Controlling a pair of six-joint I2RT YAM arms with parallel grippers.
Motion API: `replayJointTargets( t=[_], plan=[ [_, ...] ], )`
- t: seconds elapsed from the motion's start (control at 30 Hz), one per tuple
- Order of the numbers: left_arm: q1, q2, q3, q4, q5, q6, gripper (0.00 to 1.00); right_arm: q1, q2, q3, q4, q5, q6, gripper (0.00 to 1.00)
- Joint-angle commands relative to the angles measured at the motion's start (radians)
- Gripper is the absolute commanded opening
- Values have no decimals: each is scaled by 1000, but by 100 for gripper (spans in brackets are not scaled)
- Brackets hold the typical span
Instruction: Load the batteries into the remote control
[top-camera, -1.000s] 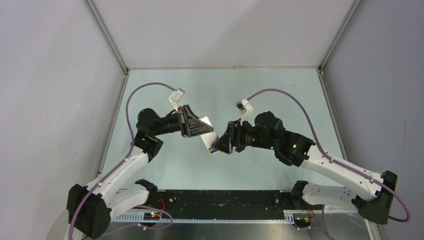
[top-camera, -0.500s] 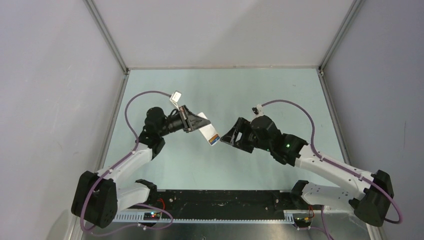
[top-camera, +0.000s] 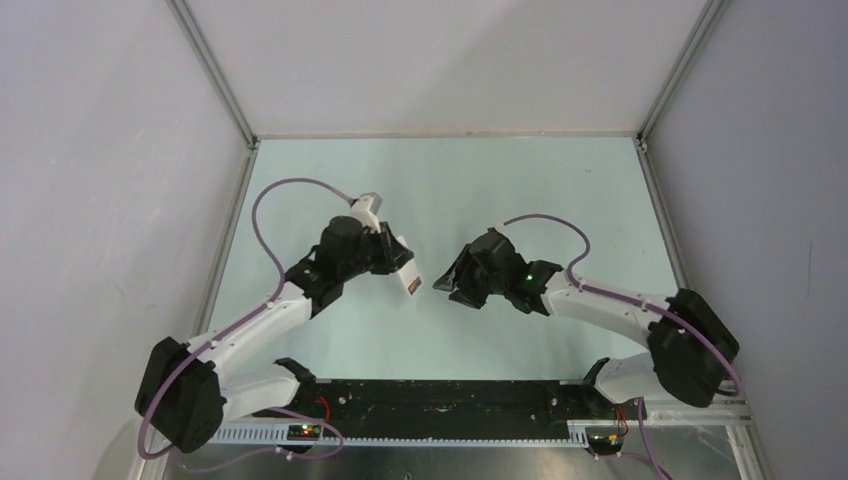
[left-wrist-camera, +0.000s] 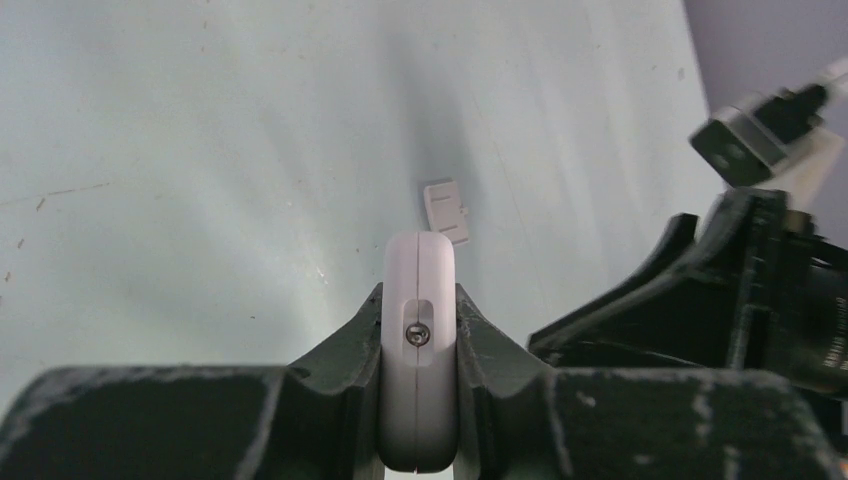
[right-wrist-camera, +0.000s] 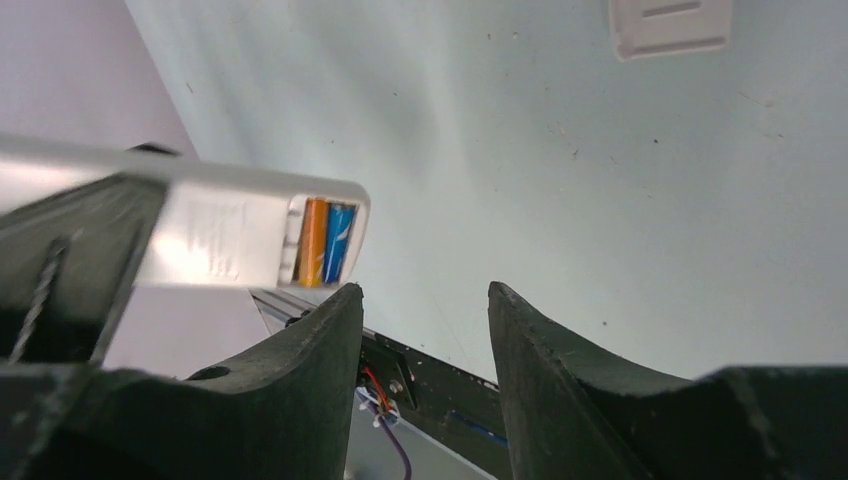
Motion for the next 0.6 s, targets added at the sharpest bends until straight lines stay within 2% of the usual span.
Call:
replayJointTargets(
  t=[0.0,0.07,0.23,0.33,0.57],
  plan=[
    [-127,25,161,-122,-269,144,0,-10,76,1,127,-55,46,53],
    [-176,39,189,-152,-363,165,0,-13,102,1,143,-61,51,53],
    [-249,81,215,-197,-460,207,0,-20,153,1,166,-72,48,56],
    [-321,116,235,-217,-563,244,0,-21,170,1,165,-72,53,56],
    [-357,173,264,-233,-665,237,0,-19,175,1,81,-12,29,55]
  ],
)
